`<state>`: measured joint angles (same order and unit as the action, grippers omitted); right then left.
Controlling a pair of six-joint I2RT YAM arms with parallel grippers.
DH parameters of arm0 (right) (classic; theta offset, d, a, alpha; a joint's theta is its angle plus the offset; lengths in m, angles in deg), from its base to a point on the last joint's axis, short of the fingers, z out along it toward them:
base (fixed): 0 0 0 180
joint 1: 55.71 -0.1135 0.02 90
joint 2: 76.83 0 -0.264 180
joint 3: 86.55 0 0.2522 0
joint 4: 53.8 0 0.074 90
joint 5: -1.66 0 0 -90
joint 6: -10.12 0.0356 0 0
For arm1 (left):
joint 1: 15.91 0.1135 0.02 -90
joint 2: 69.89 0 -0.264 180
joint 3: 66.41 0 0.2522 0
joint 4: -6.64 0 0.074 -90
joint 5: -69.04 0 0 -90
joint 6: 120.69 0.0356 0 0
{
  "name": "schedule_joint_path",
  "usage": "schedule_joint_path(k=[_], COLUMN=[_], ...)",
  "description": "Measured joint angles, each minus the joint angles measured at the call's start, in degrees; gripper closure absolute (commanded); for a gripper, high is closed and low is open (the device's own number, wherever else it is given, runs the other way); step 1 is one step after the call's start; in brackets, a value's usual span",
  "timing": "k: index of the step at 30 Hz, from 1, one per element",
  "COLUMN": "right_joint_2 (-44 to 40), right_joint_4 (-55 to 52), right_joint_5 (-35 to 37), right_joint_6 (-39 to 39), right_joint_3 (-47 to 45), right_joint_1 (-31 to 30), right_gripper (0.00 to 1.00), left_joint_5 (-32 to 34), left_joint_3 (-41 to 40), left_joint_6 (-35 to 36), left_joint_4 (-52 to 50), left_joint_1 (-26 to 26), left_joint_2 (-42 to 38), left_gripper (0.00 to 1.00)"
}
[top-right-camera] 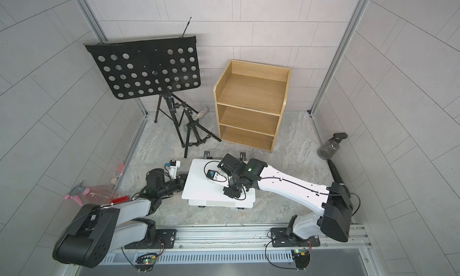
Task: Close the laptop lid and set it aside
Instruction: Close the lid of the laptop.
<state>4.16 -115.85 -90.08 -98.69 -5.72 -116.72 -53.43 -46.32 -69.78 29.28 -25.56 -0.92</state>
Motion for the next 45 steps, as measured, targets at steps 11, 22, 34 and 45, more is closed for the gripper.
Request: schedule_joint_path(k=[11, 22, 34, 45], right_joint_2=[0.4, 0.4, 0.7, 6.3], right_joint_4=[0.1, 0.4, 0.5, 1.7], right_joint_5=[1.4, 1.1, 0.4, -0.4], right_joint_6=[2.1, 2.4, 2.6, 3.4], right_joint_3=[-0.1, -0.1, -0.1, -1.2], right_joint_1=[-0.2, 0.4, 0.8, 0.9], right_gripper=[0.73, 0.73, 0.73, 0.74], left_joint_5=[3.6, 20.3, 25.1, 23.1], left_joint_3=[0.3, 2.5, 3.0, 3.7], left_joint_6=[-0.1, -0.4, -1.0, -1.4], left_joint_4=[-13.0, -47.3, -57.4, -56.2], left_joint_1=[0.1, 0.3, 0.3, 0.3], left_joint_2=[-13.4, -52.2, -56.0, -55.8], left_gripper=[0.56, 0.22, 0.19, 0.19])
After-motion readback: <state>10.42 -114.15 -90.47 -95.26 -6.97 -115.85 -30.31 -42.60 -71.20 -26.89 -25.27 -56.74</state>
